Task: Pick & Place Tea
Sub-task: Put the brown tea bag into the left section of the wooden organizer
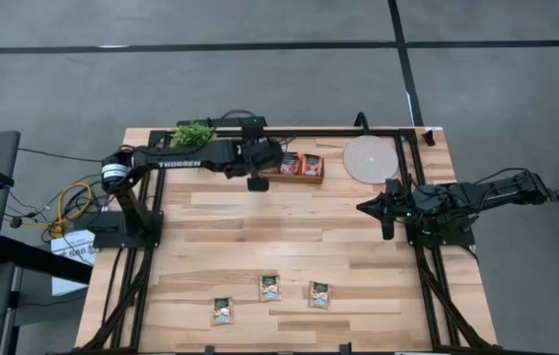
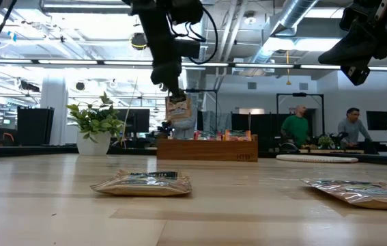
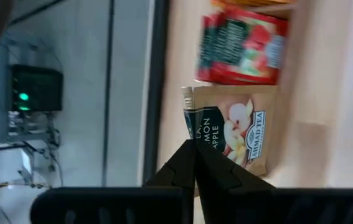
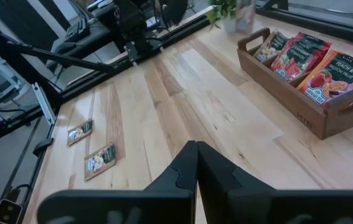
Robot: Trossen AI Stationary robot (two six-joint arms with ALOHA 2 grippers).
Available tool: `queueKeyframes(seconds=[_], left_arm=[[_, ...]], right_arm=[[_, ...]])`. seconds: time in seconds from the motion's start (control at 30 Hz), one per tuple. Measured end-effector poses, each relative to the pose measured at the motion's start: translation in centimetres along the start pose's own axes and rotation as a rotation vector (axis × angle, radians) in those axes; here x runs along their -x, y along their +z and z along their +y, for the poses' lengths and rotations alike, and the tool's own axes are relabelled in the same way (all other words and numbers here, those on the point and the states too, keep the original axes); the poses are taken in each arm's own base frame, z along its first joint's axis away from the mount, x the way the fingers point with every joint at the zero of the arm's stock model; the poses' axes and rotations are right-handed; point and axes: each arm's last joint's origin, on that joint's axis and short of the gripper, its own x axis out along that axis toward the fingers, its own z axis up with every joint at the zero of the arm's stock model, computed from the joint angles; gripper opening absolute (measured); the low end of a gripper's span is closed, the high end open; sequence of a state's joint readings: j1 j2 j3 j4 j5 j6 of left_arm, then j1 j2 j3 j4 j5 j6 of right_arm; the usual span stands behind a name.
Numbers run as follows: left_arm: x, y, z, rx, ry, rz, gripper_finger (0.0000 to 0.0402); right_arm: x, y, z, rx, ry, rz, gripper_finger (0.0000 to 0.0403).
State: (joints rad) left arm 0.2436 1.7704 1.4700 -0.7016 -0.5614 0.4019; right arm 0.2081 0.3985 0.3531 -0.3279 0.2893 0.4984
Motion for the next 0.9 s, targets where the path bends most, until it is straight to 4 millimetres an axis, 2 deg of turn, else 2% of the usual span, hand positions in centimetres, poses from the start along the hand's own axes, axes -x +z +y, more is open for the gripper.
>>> queueKeyframes(seconds=[0.2, 0.47, 0.9], left_arm=[[-2.0, -0.1, 0.9, -0.078, 0.017, 0.006, 0.0], [-4.7, -0.1, 0.3, -0.167, 0.015, 0.042, 0.0], [-8.3, -0.4, 0.1, -0.167, 0.025, 0.082, 0.0]], right_arm=[[0.0, 0.0, 0.0, 0.0, 0.0, -0.001, 0.0], [0.0, 0.1, 0.1, -0.005, 0.007, -0.015, 0.0], [0.0, 0.2, 0.1, -0.006, 0.009, -0.018, 0.0]])
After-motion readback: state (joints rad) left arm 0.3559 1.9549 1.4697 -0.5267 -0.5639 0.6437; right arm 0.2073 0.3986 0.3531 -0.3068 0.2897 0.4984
